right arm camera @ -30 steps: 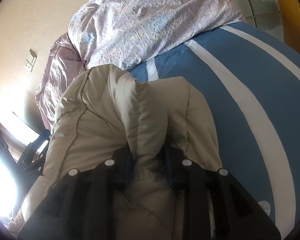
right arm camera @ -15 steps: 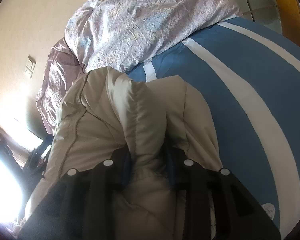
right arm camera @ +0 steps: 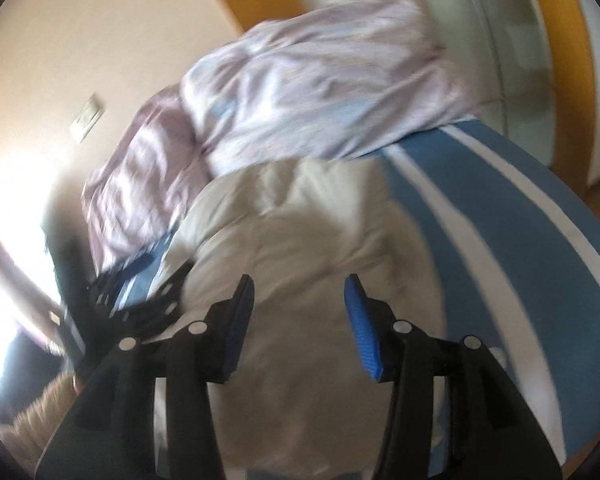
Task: Fold large clothes
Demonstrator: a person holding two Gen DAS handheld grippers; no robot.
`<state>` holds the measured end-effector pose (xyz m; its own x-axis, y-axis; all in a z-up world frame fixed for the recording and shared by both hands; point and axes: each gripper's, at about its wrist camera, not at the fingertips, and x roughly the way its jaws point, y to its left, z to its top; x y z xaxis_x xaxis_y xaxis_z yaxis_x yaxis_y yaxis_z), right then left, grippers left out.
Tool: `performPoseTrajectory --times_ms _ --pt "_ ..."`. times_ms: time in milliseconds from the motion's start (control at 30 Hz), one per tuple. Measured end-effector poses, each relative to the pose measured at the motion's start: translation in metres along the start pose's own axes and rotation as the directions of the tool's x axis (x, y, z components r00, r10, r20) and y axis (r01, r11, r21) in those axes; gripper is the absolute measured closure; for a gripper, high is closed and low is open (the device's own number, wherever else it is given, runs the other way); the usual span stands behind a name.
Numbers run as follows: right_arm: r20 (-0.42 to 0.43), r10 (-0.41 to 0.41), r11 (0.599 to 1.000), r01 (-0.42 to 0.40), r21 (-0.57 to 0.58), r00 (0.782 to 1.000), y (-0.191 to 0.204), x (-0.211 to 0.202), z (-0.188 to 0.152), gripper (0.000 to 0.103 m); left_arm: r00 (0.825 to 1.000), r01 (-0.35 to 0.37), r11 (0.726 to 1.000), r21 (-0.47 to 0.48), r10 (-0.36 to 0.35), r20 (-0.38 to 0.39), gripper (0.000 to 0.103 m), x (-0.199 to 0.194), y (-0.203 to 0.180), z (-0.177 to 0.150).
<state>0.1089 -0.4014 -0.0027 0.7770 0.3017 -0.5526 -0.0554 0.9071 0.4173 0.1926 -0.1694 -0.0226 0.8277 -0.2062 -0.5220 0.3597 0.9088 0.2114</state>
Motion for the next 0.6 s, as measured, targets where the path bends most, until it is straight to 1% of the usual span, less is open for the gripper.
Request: performPoseTrajectory --times_ms 67,100,133,167,200,233,300,333,400,467,533,600 --pt "-0.004 -0.007 0.999 0.007 -0.035 1.0 0.009 0.003 -0.006 0.054 1.0 -0.003 1.0 -0.005 0.003 -0.001 0.016 0.0 0.001 -0.001" --pt "-0.017 -0.024 0.999 0.023 -0.041 1.0 0.009 0.009 -0.01 0.052 1.0 -0.005 1.0 -0.008 0.005 0.0 0.016 -0.001 0.001 -0.001" --pt "-0.034 -0.04 0.999 0.039 -0.036 0.999 0.007 0.015 -0.013 0.046 1.0 -0.006 1.0 -0.014 0.006 0.001 0.016 -0.002 0.002 -0.001" --pt "-0.055 -0.04 0.999 0.038 -0.028 0.998 0.002 0.023 -0.019 0.046 1.0 -0.005 1.0 -0.018 0.005 0.001 0.015 -0.003 0.004 -0.001" --pt "-0.052 -0.031 0.999 0.03 -0.032 0.998 -0.001 0.027 -0.025 0.046 1.0 -0.009 1.0 -0.019 0.009 0.004 0.013 -0.005 0.005 0.0" --pt "-0.043 -0.04 0.998 0.038 -0.047 0.998 0.0 0.029 -0.03 0.046 1.0 -0.013 1.0 -0.018 0.013 0.006 0.012 -0.007 0.006 0.001" --pt "-0.02 -0.09 0.992 0.088 -0.092 0.996 0.006 0.031 -0.038 0.046 1.0 -0.021 1.0 -0.016 0.021 0.003 0.011 -0.014 0.008 0.005" --pt "-0.013 -0.102 0.99 0.1 -0.099 0.995 0.009 0.031 -0.04 0.046 1.0 -0.026 0.999 -0.021 0.026 -0.002 0.011 -0.02 0.009 0.008" --pt "-0.008 -0.098 0.991 0.097 -0.095 0.995 0.008 0.034 -0.042 0.046 1.0 -0.01 0.999 -0.031 0.01 0.005 0.011 -0.034 0.008 0.013" --pt "-0.007 -0.082 0.993 0.081 -0.083 0.997 0.004 0.036 -0.044 0.045 0.999 0.022 0.999 -0.036 -0.02 0.039 0.01 -0.057 0.002 0.018" --pt "-0.002 -0.074 0.994 0.074 -0.077 0.997 0.002 0.036 -0.045 0.045 0.996 0.067 0.997 -0.031 -0.065 0.056 0.006 -0.074 -0.007 0.021" --pt "0.005 -0.072 0.994 0.072 -0.076 0.997 0.002 0.035 -0.047 0.045 0.995 0.092 0.996 0.003 -0.092 0.041 0.004 -0.08 -0.02 0.019"
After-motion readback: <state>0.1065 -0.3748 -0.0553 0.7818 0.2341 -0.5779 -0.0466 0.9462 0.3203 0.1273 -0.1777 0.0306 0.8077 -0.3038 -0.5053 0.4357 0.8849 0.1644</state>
